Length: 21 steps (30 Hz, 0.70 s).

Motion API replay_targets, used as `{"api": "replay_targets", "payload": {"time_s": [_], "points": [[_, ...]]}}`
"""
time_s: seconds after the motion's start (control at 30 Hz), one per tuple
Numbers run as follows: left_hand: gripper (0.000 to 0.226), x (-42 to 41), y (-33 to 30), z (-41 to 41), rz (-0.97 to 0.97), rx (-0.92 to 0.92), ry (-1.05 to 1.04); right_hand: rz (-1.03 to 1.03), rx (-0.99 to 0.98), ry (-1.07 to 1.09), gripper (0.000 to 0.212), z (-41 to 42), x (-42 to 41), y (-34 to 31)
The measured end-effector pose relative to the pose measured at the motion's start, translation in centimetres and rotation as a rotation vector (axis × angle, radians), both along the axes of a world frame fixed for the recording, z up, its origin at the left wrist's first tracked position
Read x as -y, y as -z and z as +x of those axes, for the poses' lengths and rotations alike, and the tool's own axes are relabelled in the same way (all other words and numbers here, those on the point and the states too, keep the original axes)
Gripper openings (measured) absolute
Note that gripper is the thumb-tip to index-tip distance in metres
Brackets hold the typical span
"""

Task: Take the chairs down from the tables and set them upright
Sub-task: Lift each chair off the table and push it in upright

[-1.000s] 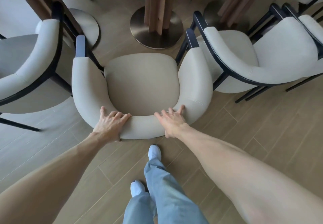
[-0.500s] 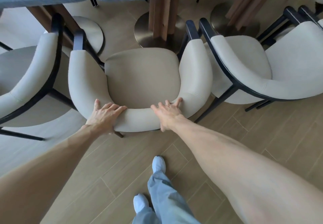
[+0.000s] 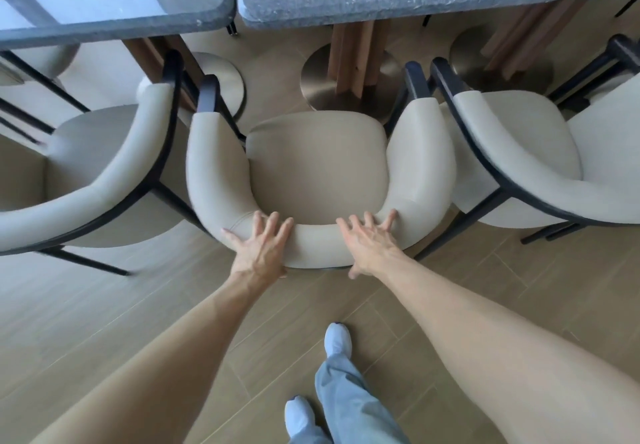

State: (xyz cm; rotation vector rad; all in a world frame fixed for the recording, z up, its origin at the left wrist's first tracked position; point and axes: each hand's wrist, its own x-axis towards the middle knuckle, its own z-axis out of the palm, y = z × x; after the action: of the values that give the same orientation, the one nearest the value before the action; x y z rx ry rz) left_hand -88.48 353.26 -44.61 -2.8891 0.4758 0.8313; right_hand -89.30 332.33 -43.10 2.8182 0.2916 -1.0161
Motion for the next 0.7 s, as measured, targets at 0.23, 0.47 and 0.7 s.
{"api": "replay_targets", "payload": {"time_s": [0.23,0.47,0.7], "points": [[0.097,0.1,0.6,0.8,0.017,0.005,0.021,-0.059,-0.014,-0.050,0.079,1.0,0.0,0.6],[0.102,-1.3,0.3,2.1,0.051,0.025,0.034,-0.015,0.012,-0.018,0.076,1.8,-1.4,0.8],[0.106,-0.8,0.3,1.9,0.067,0.026,0.023,0.038,0.066,-0.003,0.079,0.8,-0.6,0.9]]}}
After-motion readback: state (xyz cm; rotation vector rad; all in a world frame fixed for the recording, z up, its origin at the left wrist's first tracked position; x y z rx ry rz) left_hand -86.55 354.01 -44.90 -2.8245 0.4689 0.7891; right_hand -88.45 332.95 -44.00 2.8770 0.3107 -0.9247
